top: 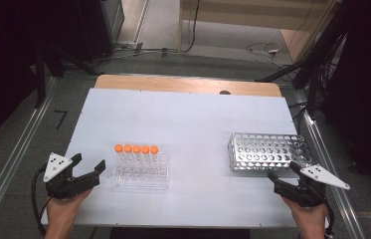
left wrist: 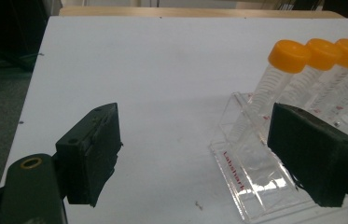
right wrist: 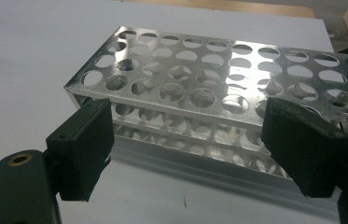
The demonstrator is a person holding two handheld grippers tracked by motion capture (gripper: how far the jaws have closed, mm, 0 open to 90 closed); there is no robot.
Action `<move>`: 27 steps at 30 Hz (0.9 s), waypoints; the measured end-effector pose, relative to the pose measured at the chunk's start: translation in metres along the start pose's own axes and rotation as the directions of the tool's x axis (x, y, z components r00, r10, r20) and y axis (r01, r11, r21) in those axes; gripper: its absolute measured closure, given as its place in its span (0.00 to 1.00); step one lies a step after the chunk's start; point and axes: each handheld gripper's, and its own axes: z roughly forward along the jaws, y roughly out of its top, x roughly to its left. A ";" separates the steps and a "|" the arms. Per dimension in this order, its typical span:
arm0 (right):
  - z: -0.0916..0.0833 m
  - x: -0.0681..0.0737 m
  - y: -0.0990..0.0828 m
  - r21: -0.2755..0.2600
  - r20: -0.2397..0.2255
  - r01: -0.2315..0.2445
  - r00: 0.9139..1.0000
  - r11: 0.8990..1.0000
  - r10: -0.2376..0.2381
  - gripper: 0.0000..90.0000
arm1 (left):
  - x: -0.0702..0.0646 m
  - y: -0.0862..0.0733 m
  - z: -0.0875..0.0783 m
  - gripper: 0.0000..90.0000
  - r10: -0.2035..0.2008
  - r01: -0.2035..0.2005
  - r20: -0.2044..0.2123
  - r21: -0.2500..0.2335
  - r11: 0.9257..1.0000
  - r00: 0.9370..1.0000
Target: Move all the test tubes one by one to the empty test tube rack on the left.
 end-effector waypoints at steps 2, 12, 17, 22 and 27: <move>-0.002 -0.003 -0.002 0.004 0.009 -0.004 1.000 1.000 0.004 0.18 | 0.001 -0.001 0.000 0.20 -0.003 0.003 -0.004 0.004 1.000 1.000; -0.009 -0.022 -0.010 0.004 0.071 -0.035 0.997 0.999 0.034 0.18 | 0.007 -0.004 0.006 0.20 0.003 -0.002 -0.042 0.030 1.000 0.999; -0.008 -0.028 -0.014 0.018 0.093 -0.054 0.994 0.998 0.052 0.18 | 0.009 -0.006 0.008 0.20 -0.002 0.004 -0.052 0.040 0.999 0.999; -0.007 -0.033 -0.018 0.033 0.117 -0.062 0.991 0.998 0.058 0.18 | 0.011 -0.007 0.011 0.20 -0.003 0.006 -0.061 0.054 0.998 0.998; -0.011 -0.038 -0.021 0.029 0.132 -0.079 0.988 0.996 0.075 0.18 | 0.015 -0.009 0.013 0.20 -0.013 0.018 -0.073 0.063 0.998 0.997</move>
